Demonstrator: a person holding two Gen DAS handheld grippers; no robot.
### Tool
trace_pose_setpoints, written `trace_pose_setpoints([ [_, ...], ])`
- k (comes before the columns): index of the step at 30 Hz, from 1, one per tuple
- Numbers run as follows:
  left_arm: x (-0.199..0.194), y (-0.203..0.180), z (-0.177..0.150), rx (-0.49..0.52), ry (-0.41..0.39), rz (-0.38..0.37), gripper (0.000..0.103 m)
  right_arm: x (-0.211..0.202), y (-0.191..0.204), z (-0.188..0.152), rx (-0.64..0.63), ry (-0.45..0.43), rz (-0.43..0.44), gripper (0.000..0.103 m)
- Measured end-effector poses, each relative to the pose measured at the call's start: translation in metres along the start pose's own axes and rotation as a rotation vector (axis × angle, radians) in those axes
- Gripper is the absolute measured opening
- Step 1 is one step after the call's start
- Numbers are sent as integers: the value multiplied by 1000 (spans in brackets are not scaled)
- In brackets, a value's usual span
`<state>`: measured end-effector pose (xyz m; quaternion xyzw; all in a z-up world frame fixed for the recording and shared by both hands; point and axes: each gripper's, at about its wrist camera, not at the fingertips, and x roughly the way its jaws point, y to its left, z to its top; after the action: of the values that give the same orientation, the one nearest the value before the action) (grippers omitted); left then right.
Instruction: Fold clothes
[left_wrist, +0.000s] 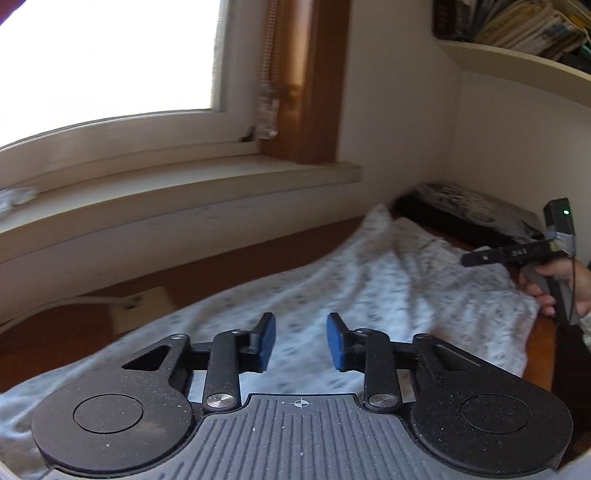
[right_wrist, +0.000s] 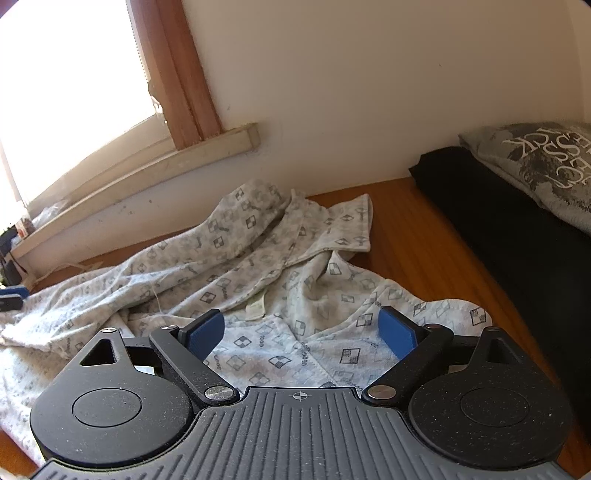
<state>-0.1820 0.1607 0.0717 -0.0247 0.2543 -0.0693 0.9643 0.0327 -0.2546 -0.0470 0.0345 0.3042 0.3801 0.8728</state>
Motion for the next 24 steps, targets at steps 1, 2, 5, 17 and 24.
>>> trace_pose_setpoints([
  [1,5,-8,0,9,8,-18,33,0,-1,0,5,-2,3,90],
  [2,11,-16,0,18,16,-36,33,-1,-2,0,10,-4,6,90],
  [5,27,-42,-2,58,42,-77,39,-1,-3,0,14,-6,9,90],
  [17,59,-93,-9,208,91,-121,57,-2,-4,-2,32,-13,19,90],
  [24,71,-90,-6,200,95,-97,40,-5,-14,-2,92,-38,43,90],
])
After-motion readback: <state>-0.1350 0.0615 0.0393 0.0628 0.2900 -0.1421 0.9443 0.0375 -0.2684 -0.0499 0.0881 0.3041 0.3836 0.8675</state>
